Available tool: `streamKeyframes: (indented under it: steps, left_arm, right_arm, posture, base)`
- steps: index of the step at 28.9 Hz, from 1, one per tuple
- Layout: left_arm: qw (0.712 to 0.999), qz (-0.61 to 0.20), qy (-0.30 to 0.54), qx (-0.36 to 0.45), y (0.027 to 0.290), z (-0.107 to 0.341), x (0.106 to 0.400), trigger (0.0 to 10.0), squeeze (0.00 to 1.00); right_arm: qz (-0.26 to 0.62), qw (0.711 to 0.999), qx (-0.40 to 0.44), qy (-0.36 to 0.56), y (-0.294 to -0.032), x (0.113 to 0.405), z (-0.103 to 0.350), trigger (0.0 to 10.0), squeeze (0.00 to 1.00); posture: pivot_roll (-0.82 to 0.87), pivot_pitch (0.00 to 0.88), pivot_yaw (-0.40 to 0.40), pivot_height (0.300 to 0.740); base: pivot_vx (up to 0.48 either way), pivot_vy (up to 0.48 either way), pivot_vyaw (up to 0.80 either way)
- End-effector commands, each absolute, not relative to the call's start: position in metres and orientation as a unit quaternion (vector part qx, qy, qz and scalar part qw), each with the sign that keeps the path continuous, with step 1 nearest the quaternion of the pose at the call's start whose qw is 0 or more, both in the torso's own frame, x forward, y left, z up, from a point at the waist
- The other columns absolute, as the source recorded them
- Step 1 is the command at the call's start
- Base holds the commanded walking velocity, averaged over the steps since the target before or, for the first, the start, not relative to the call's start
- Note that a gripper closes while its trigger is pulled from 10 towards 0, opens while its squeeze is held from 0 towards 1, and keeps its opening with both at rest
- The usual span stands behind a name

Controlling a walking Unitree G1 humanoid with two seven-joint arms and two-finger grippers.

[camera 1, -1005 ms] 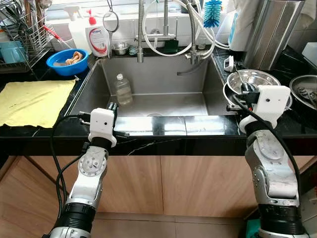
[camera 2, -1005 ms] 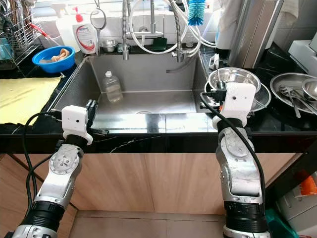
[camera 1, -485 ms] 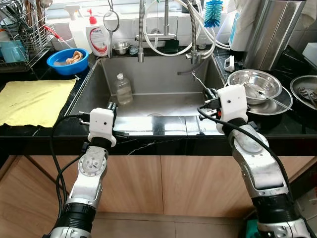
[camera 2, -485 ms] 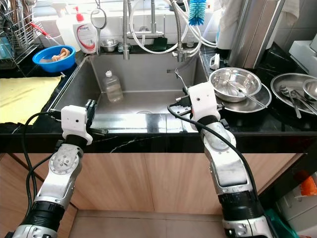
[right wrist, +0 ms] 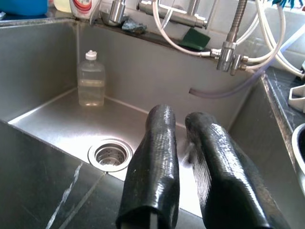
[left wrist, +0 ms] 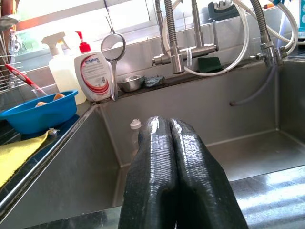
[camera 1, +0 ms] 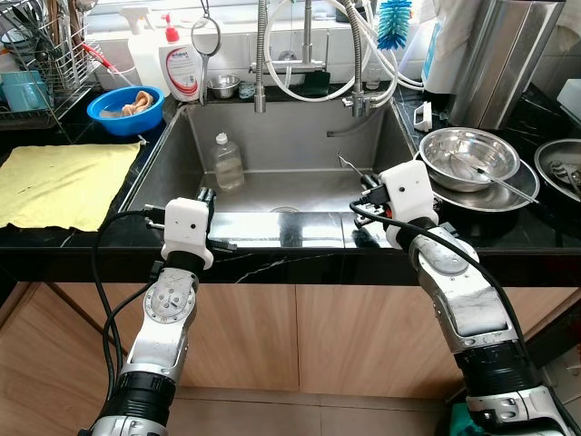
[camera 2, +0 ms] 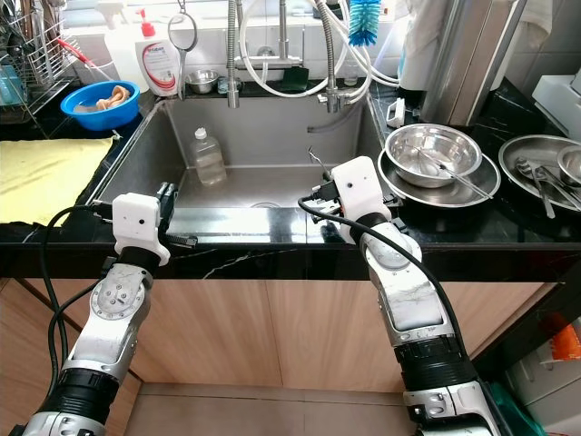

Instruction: Kitchen organization

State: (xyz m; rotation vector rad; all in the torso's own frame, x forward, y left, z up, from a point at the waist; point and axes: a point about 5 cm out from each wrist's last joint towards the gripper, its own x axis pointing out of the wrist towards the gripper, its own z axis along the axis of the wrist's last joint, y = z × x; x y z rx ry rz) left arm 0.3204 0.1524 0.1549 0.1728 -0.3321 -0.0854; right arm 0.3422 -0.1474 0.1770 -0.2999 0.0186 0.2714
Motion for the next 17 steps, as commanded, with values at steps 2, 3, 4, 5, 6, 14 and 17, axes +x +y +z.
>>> streamKeyframes:
  steps: [2,3,4,5,6,14,17]
  left_arm:
    - [0.982,-0.038,-0.163,0.089,0.156,0.156,0.32,10.0,0.0]
    - [0.982,-0.038,-0.163,0.089,0.156,0.156,0.32,10.0,0.0]
    - [0.982,-0.038,-0.163,0.09,0.157,0.156,0.32,10.0,0.0]
    - [0.982,-0.038,-0.163,0.091,0.157,0.156,0.32,10.0,0.0]
    - [0.982,-0.038,-0.163,0.091,0.157,0.156,0.32,10.0,0.0]
    - [0.981,-0.041,-0.164,0.091,0.156,0.156,0.319,10.0,0.0]
    - [0.981,-0.042,-0.164,0.091,0.156,0.156,0.319,10.0,0.0]
  right_arm:
    - [0.132,0.981,-0.143,0.002,-0.147,0.343,0.179,10.0,1.0]
    - [0.13,0.981,-0.143,0.002,-0.147,0.343,0.179,10.0,1.0]
    - [0.128,0.981,-0.144,0.001,-0.147,0.343,0.179,10.0,1.0]
    - [0.122,0.982,-0.145,-0.002,-0.149,0.343,0.179,10.0,1.0]
    - [0.108,0.983,-0.148,-0.007,-0.151,0.343,0.181,10.0,1.0]
    - [-0.034,0.982,-0.135,-0.125,-0.177,0.329,0.213,10.0,0.0]
    - [-0.081,0.978,-0.126,-0.145,-0.196,0.313,0.212,10.0,0.73]
  posture:
    - [-0.23,0.0,0.038,0.731]
    - [-0.23,0.0,0.038,0.731]
    - [-0.23,0.0,0.038,0.731]
    - [-0.23,0.0,0.039,0.731]
    - [-0.23,0.0,0.039,0.731]
    - [-0.23,0.0,0.041,0.731]
    - [-0.23,0.0,0.043,0.731]
  base:
    - [0.0,0.0,0.0]
    - [0.0,0.0,0.0]
    - [0.0,0.0,0.0]
    - [0.0,0.0,0.0]
    - [0.0,0.0,0.0]
    - [0.0,0.0,0.0]
    - [0.0,0.0,0.0]
